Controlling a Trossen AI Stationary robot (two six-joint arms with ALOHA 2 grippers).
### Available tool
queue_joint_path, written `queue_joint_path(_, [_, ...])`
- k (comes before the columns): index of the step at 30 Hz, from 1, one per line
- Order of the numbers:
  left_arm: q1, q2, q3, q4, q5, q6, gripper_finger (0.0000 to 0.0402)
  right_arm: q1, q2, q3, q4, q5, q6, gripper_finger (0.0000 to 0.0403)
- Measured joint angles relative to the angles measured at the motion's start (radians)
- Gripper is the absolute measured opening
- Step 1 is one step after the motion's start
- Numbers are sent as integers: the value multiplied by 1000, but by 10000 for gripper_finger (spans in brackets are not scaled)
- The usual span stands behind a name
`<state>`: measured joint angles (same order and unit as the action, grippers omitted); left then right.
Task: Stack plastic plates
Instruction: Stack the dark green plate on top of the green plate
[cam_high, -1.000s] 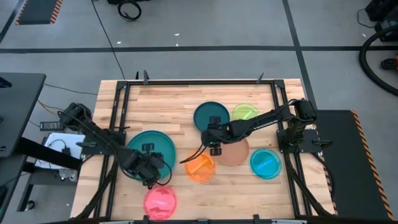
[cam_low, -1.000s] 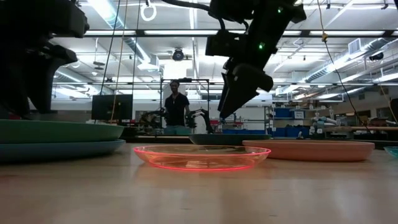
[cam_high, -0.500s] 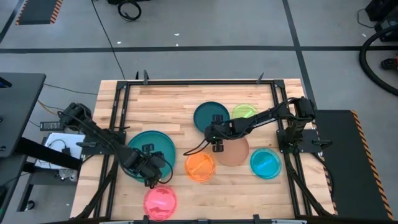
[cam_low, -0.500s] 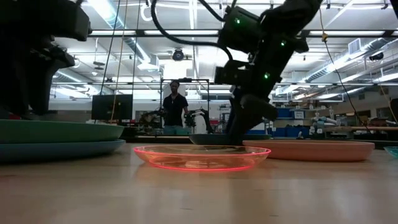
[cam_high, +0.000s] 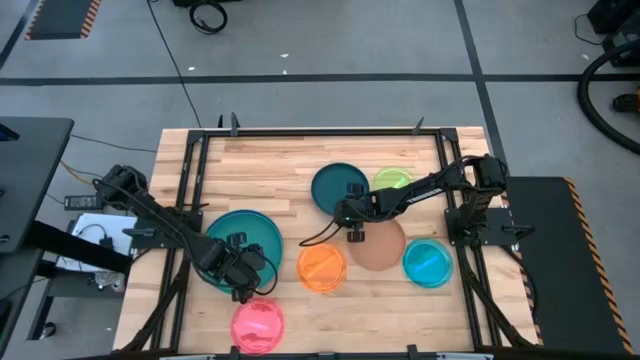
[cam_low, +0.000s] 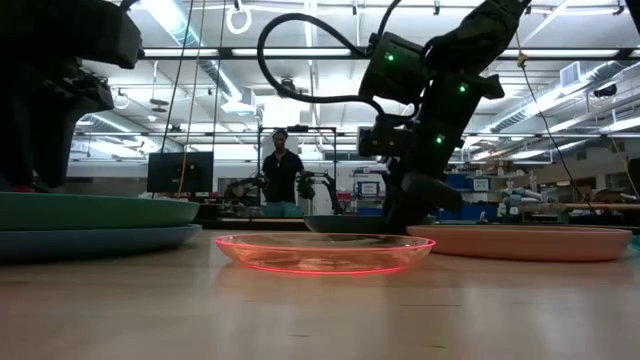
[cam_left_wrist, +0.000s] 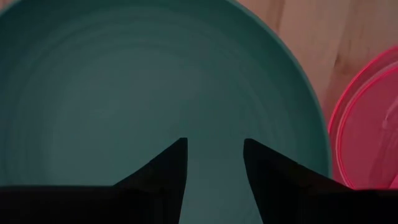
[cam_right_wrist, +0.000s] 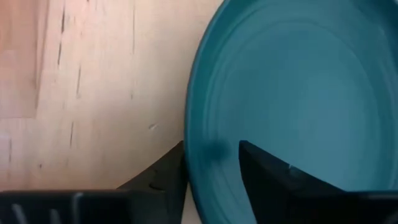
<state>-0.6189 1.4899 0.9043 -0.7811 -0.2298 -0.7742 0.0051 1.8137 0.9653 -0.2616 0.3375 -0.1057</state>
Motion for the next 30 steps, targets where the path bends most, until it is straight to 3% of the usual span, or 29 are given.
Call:
queue_joint_path(8, [0,0,0,39,-1,7,164,2,0,0,23,43,-3,71])
queue_joint_path(15, [0,0,0,100,-5,101,164,31,-6,13,31,66,-38,26])
queue_joint_path(22, [1,0,8,84,-17,129,164,69,-7,95,-44,59,-62,23])
queue_joint_path(30, [0,-1,132,-33,-81,186,164,130,-7,215,-152,46,-73,24])
